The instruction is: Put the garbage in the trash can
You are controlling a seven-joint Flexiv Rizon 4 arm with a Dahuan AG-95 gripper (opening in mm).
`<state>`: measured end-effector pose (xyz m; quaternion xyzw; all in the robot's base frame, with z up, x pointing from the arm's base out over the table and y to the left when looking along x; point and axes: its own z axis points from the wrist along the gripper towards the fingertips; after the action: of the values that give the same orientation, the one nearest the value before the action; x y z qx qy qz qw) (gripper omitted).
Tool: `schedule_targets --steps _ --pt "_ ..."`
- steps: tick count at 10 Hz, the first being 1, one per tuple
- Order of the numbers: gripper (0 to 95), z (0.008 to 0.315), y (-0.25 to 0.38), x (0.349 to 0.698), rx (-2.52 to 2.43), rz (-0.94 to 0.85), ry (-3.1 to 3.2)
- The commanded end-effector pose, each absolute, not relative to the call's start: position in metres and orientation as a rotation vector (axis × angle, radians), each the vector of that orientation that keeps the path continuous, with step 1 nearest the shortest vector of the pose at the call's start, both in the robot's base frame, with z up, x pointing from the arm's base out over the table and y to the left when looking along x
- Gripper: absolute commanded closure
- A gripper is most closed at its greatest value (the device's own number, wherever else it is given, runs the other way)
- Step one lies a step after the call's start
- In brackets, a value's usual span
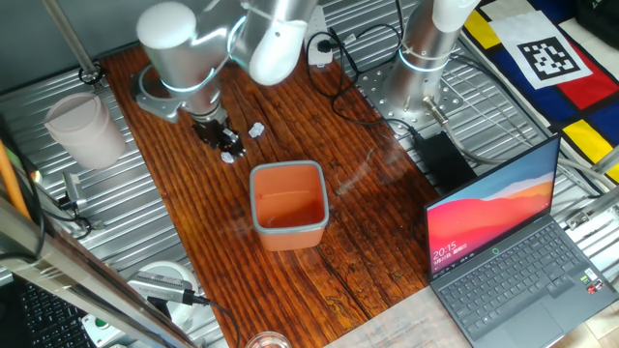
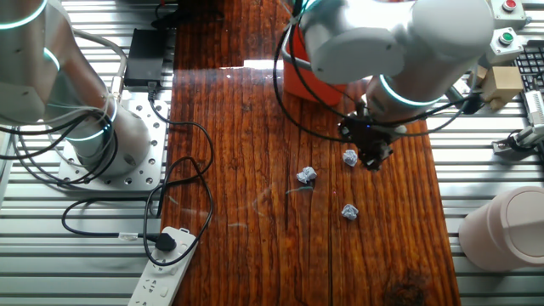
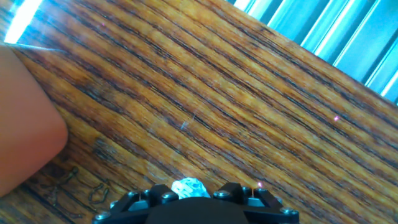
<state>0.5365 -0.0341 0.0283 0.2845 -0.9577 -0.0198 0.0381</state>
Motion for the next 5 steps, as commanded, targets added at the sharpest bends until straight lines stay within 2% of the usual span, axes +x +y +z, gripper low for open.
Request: schedule_targets --steps 1,2,3,4,5 --pt "57.0 0.025 -0.033 0.536 0.872 -0.044 -2.95" --pt "76.0 0.019 -0.033 0.534 0.873 -0.035 -2.96" --pt "76.0 0.015 -0.034 0.533 0.874 -0.028 -2.971" --pt "95.0 0.012 -0.034 0.532 0.871 -0.024 -2.985" --pt "95.0 0.012 -0.033 0.533 0.865 -0.022 -2.984"
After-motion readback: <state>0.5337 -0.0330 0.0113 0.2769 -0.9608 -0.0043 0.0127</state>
